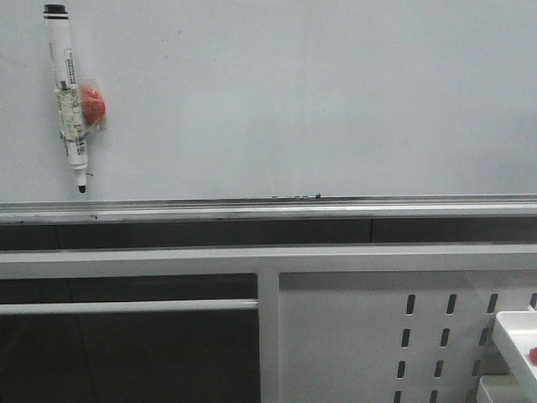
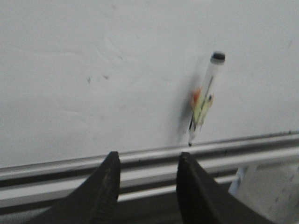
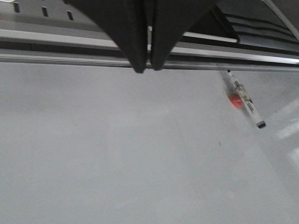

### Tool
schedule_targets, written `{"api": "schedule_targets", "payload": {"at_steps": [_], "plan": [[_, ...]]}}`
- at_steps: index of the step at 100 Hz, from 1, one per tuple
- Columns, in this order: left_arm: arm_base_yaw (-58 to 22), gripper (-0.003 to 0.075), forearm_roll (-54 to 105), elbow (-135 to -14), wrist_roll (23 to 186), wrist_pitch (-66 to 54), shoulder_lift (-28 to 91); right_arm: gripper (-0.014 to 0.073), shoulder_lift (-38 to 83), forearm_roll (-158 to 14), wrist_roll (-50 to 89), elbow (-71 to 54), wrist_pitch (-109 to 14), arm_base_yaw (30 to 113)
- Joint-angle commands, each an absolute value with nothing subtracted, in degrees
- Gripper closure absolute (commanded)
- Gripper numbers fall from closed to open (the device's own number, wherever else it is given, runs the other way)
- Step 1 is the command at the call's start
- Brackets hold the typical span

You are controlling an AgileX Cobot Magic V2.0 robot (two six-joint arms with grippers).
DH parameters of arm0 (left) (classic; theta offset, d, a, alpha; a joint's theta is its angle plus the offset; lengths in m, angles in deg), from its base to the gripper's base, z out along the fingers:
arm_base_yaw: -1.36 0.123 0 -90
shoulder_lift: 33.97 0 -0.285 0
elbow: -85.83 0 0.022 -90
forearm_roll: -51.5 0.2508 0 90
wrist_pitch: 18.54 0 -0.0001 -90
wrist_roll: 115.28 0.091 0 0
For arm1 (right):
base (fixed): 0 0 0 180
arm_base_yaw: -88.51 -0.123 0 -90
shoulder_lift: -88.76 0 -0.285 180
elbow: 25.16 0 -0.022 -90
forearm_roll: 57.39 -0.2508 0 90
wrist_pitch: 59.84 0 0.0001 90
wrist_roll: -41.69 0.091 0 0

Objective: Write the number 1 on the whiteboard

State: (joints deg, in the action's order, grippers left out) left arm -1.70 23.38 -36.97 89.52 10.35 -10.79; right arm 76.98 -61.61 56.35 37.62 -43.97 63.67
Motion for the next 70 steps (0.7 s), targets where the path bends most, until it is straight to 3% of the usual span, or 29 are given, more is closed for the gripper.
{"api": "schedule_targets", "payload": {"at_steps": [1,12,22,70], "plan": [[-2.8,0.0394,22.4,-40.0,92.8,7.6,-6.1,0.0512,73.0,-57.4,55.5,32.9,-45.7,63.6],[-6.2,0.0393,21.1,-40.0,98.3,3.4,-3.5,0.0344,69.0,-57.4,55.5,29.7,-45.7,63.6],[-9.9,0.0393,20.4,-40.0,102.6,2.8,-0.8,0.0251,65.7,-56.9,55.5,27.9,-45.7,63.6],[-26.6,0.0359,10.7,-40.0,102.8,-20.3,19.3,0.0244,60.5,-55.9,55.3,26.5,-45.7,63.6]]}}
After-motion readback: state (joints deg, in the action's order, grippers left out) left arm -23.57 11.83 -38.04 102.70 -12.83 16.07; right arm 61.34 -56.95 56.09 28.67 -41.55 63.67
